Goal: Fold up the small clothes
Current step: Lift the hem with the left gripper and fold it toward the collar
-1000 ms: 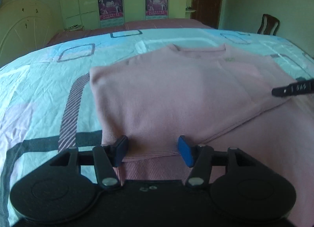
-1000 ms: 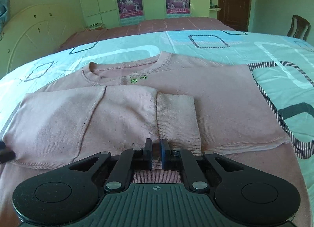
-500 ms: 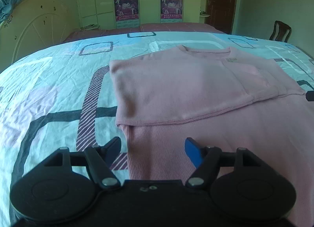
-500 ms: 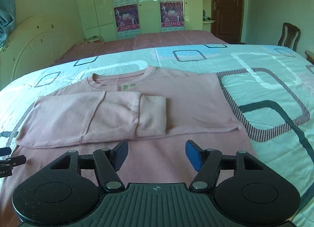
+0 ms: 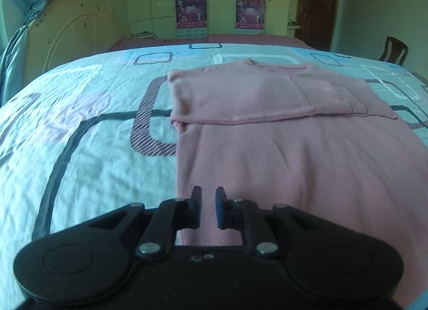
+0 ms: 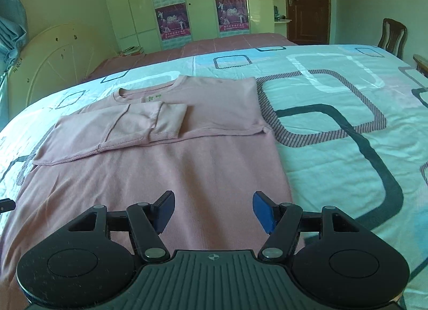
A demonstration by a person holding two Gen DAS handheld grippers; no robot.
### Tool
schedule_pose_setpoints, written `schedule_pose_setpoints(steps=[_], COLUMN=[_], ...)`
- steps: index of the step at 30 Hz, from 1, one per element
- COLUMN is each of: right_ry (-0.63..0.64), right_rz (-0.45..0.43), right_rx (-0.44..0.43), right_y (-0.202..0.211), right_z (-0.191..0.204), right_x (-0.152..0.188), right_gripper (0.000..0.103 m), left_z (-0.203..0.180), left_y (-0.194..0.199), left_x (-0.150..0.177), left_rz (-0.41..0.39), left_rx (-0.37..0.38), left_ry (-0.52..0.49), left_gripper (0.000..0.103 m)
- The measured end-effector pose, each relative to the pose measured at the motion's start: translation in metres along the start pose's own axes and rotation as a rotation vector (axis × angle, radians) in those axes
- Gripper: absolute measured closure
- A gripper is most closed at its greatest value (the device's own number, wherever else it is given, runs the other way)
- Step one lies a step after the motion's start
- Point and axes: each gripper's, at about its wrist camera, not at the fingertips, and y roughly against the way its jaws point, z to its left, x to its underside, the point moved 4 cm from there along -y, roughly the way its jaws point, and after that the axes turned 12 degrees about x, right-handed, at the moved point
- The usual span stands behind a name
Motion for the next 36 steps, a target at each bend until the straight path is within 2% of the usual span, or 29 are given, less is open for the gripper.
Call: schedule_pose_setpoints(steps=[1,2,3,4,5,9,10,11,14,16,17,18,20,23,25,26,28,29,30,31,34,36], right_ry=[-0.008,-0.015,-0.024,-0.037,-0.048,-0.109,-0.128,-0.145,-0.186,-0.215,-0.227,-0.237,-0.262,-0.313,-0.408,-0.439,-0.462,-0.451,-0.421,-0.414,-0.485,-0.513], right_rz=[0.007,0.016,0.026,0.039,0.049,0.099,0.116,0.13,0.16,0.182,0.19,0.194,0.207,0.21,0.231,0.239,0.264,0.261,0.252,0.241,0.184,0.125], right_rx=[-0.01,-0.022,-0.034,-0.047,-0.056,-0.102,-0.118,-0.137,-0.178,-0.226,-0.246,-0.262,-0.311,-0.342,-0.377,-0.389,-0.406,-0.413,-0.415,-0.422,-0.468,-0.497], right_y=[0.006,0.013,0.018,0.025,0.03,0.042,0.043,0.044,0.047,0.049,0.049,0.05,0.052,0.048,0.036,0.032,0.023,0.023,0.025,0.028,0.044,0.057], right_z=[-0.01,-0.02,-0.03,-0.04,-0.049,-0.075,-0.079,-0.082,-0.087,-0.088,-0.089,-0.09,-0.09,-0.095,-0.104,-0.108,-0.11,-0.11,-0.108,-0.109,-0.123,-0.133], right_x=[0.007,0.014,0.022,0.031,0.039,0.068,0.074,0.079,0.092,0.101,0.104,0.107,0.11,0.109,0.108,0.109,0.109,0.109,0.108,0.107,0.101,0.095], right_gripper=[0.038,0.038,0.038,0.038,0.039,0.042,0.052,0.054,0.057,0.057,0.057,0.057,0.057,0.057,0.06,0.071,0.085,0.089,0.091,0.093,0.094,0.094], left_z=[0.001,0.001,0.001,0.002,0.001,0.001,0.001,0.001,-0.004,-0.006,-0.008,-0.007,-0.003,0.007,0.012,0.013,0.012,0.011,0.011,0.012,0.015,0.015], left_y=[0.006,0.013,0.019,0.029,0.038,0.059,0.063,0.066,0.074,0.077,0.079,0.079,0.077,0.072,0.067,0.066,0.062,0.061,0.062,0.066,0.096,0.102], left_x=[0.007,0.017,0.024,0.034,0.042,0.071,0.077,0.082,0.095,0.1,0.102,0.104,0.107,0.109,0.108,0.107,0.103,0.101,0.098,0.096,0.087,0.086], left_rz=[0.007,0.011,0.012,-0.003,-0.018,0.009,0.015,0.022,0.04,0.034,0.026,0.02,0.005,-0.031,-0.045,-0.046,-0.03,-0.023,-0.031,-0.059,-0.237,-0.258], left_rx=[0.002,0.008,0.007,-0.014,-0.022,0.028,0.046,0.066,0.174,0.208,0.218,0.228,0.253,0.301,0.325,0.326,0.289,0.269,0.261,0.259,0.311,0.296], left_ry=[0.027,0.059,0.081,0.107,0.13,0.223,0.238,0.252,0.314,0.338,0.355,0.374,0.432,0.528,0.574,0.578,0.551,0.534,0.524,0.534,0.575,0.576], left_gripper=[0.084,0.066,0.037,0.028,0.03,0.032,0.032,0.033,0.033,0.035,0.04,0.051,0.058,0.058,0.059,0.064,0.079,0.086,0.098,0.098,0.098,0.098])
